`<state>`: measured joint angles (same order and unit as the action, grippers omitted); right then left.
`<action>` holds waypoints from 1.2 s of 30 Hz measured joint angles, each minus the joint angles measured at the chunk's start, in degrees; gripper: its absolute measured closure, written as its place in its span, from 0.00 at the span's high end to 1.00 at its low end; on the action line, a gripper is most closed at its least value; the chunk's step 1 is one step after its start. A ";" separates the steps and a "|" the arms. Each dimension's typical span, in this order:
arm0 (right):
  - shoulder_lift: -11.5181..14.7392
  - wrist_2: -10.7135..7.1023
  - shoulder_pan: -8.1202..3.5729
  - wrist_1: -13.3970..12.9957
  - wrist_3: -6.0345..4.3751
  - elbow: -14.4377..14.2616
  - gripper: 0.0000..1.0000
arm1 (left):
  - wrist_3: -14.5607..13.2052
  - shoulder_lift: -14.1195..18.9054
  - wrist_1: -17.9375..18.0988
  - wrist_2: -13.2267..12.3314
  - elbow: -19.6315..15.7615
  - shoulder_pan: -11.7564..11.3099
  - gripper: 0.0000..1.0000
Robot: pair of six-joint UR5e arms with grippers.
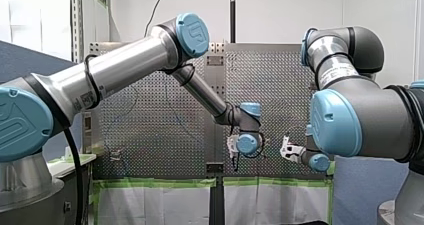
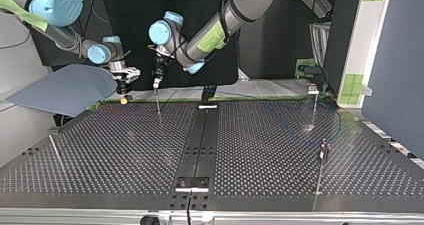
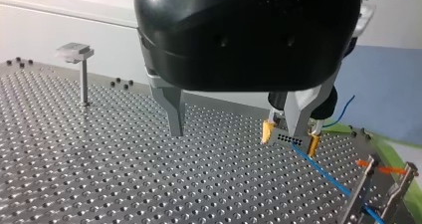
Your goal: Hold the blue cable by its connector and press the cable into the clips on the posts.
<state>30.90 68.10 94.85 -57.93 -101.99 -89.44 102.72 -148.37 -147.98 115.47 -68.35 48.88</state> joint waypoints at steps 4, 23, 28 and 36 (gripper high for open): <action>-0.04 -0.45 0.25 -0.05 -0.28 0.00 0.00 | 1.14 2.02 -0.51 0.08 -2.03 0.08 0.98; -0.03 -0.97 0.61 -0.26 -0.87 0.00 0.00 | 2.22 11.58 -0.79 1.59 -11.59 0.54 0.98; -0.05 -0.95 0.76 -0.26 -0.86 0.00 0.00 | 2.69 13.96 0.37 2.18 -13.96 0.53 0.98; -0.04 -0.92 0.89 -0.24 -0.81 0.00 0.00 | 4.14 18.05 4.19 2.51 -18.04 0.58 0.98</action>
<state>30.86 67.18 95.74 -58.17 -102.80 -89.44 106.86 -130.33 -143.80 117.98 -86.39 49.46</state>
